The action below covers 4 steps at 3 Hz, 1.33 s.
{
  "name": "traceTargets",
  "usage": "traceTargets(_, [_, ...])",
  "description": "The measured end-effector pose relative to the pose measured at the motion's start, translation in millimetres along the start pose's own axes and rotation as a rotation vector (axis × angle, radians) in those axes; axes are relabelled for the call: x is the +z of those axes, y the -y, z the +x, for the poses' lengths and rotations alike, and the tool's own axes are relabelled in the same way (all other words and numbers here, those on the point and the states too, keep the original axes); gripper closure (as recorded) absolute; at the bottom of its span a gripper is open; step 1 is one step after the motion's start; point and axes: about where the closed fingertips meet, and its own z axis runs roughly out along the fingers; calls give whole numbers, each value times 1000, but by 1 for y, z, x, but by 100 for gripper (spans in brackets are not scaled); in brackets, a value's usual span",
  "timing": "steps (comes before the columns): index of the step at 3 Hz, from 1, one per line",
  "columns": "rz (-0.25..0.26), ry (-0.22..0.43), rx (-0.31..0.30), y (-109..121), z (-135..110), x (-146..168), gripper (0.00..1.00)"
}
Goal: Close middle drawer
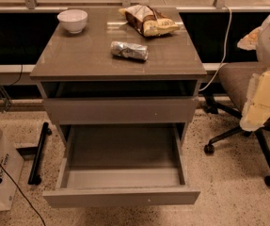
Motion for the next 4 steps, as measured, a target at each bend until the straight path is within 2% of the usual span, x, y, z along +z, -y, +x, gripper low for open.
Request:
traceTargets(1, [0, 0, 0, 0, 0, 0, 0])
traceTargets(2, [9, 3, -1, 1, -1, -2, 15])
traceTargets(3, [5, 32, 24, -3, 1, 11, 38])
traceTargets(4, [-42, 80, 33, -17, -5, 42, 61])
